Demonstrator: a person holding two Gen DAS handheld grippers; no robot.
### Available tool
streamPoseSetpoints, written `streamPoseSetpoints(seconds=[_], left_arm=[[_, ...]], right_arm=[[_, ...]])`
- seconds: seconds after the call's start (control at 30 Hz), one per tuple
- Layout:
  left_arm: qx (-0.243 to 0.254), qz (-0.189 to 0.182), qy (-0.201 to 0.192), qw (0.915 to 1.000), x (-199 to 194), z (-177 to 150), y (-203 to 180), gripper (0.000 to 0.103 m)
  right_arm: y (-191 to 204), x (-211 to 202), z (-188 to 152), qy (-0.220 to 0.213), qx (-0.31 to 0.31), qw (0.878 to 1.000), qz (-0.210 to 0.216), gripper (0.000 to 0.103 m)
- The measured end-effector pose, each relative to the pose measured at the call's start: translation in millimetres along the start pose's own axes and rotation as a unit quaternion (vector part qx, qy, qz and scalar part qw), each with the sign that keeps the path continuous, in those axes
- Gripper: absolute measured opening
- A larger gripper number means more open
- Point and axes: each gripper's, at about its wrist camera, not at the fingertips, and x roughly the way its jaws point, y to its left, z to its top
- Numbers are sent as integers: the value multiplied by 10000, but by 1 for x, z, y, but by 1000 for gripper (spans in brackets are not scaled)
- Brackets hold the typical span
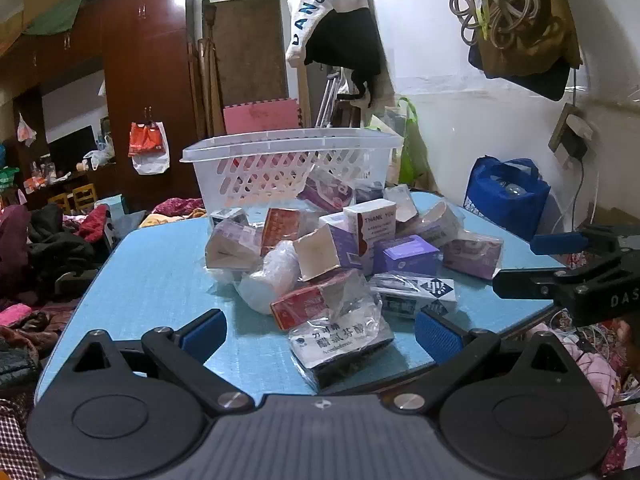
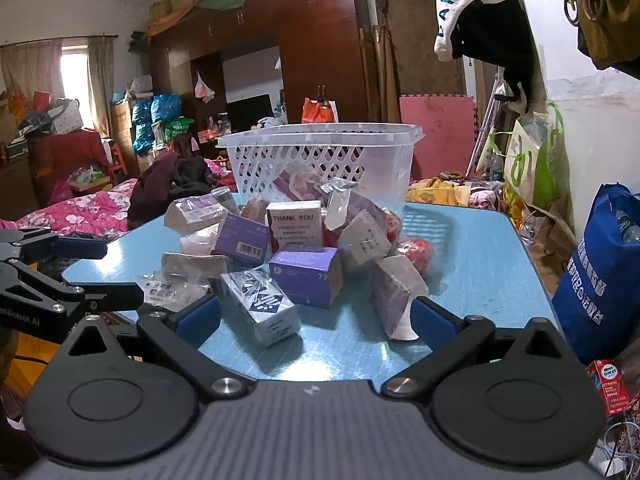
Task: Organize objects
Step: 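Move both grippers toward the pile of boxes and packets on the table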
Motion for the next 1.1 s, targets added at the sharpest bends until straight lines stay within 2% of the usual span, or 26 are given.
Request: streamPoseSetpoints(seconds=[1.1], left_arm=[[-97,-26,99,9999,6,0,4,102]], right_arm=[[-4,3,-1,49,39,10000,-13,103]])
